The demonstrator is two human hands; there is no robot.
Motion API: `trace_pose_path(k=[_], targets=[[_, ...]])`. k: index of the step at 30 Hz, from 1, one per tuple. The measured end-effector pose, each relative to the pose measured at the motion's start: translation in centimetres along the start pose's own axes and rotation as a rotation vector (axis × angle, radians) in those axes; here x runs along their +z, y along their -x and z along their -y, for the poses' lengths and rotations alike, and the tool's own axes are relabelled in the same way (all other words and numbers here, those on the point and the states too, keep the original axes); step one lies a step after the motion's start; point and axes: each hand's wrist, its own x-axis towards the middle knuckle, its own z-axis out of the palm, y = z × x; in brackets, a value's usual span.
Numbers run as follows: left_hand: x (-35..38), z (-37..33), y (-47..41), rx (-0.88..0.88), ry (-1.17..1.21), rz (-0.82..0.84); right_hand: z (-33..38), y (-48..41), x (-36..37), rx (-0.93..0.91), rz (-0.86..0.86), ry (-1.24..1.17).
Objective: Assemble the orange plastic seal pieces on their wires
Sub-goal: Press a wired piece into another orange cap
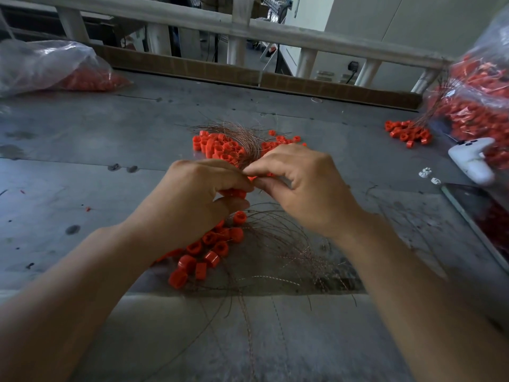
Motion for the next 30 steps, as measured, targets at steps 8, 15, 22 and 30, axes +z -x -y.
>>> trace_pose_path(k=[8,15,22,30], targets=[[-0.2,0.1,-0.2,-0.242,0.418,-0.126,-0.7,0.0,-1.1,0.174,-0.100,-0.029],[-0.6,0.9,-0.3,-0.476,0.962,-0.159,-0.4,0.1,-1.4,0.293,-0.197,-0.257],[-0.5,0.4,-0.4,-0.433,0.989,-0.169,0.4,0.2,-1.2,0.298,-0.103,-0.404],[-0.5,0.0,-0.4,-0.409,1.010,-0.149,0.8,0.2,-1.1,0.283,-0.033,-0.428]])
